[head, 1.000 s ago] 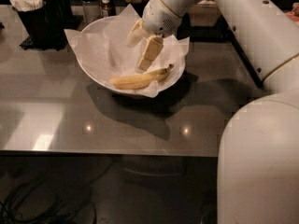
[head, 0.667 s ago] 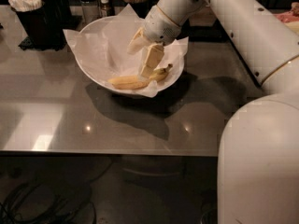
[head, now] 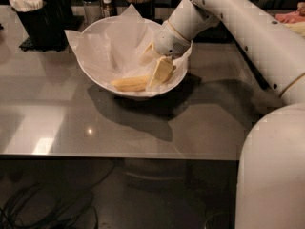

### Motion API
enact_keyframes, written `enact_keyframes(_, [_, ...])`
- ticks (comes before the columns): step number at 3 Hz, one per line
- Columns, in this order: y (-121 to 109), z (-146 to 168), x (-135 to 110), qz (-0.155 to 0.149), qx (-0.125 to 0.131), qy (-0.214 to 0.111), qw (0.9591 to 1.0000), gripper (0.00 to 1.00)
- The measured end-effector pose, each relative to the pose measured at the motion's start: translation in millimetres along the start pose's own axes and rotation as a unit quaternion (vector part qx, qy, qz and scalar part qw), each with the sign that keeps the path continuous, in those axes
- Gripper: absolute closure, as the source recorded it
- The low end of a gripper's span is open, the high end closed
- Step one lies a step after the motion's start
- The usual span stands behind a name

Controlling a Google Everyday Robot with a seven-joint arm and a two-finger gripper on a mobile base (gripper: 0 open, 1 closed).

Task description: Pick banana from white bowl

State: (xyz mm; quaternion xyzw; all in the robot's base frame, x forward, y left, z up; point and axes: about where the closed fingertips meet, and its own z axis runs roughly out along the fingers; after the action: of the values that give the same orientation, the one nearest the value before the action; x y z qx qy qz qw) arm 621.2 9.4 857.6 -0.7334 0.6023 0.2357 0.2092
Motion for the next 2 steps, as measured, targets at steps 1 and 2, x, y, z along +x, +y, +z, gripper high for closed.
enact_keyframes(1, [-7.5, -1.6, 6.5, 0.007, 0.013, 0.002, 0.9999, 0.27])
enact_keyframes(2, [-18.8, -20.2, 3.5, 0.002, 0.035, 0.017, 0.9992, 0.27])
